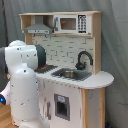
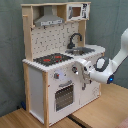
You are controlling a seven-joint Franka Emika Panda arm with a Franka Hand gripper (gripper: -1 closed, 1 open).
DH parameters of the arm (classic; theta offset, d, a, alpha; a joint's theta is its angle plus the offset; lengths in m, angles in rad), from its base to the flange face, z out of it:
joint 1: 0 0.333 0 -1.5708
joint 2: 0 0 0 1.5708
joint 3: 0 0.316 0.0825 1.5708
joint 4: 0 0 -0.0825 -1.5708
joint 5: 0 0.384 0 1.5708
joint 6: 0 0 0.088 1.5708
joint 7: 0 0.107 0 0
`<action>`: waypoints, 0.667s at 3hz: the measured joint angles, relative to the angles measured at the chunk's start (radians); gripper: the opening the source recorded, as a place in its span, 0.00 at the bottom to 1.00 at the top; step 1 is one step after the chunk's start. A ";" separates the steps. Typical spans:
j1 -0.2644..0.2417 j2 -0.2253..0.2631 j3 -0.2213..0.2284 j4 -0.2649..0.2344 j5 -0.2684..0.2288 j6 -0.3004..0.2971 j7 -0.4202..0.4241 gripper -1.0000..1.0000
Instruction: Play with the kitchen
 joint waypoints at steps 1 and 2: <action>0.000 0.001 0.000 0.000 0.000 0.000 0.101 0.00; 0.001 0.001 0.002 0.000 0.000 0.009 0.142 0.00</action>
